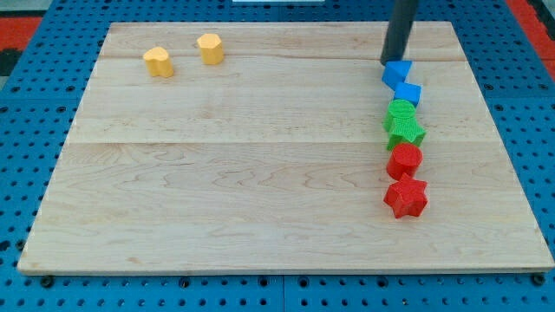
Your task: Move the yellow hexagon slightly right
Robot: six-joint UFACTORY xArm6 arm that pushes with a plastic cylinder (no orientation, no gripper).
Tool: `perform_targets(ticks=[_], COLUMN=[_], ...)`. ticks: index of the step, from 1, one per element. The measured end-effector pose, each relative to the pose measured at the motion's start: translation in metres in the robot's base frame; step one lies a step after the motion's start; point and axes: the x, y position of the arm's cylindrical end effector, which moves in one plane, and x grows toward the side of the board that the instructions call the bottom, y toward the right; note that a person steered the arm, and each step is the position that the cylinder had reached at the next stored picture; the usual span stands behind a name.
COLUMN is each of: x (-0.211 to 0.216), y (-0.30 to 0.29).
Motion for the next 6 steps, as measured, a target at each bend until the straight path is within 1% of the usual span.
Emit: perform_targets(ticks=[1,3,4,5,6], x=[0.001,0.027,0.021,0.000,-0.036], y=[0.013,0.006,0.002,0.002,0.002])
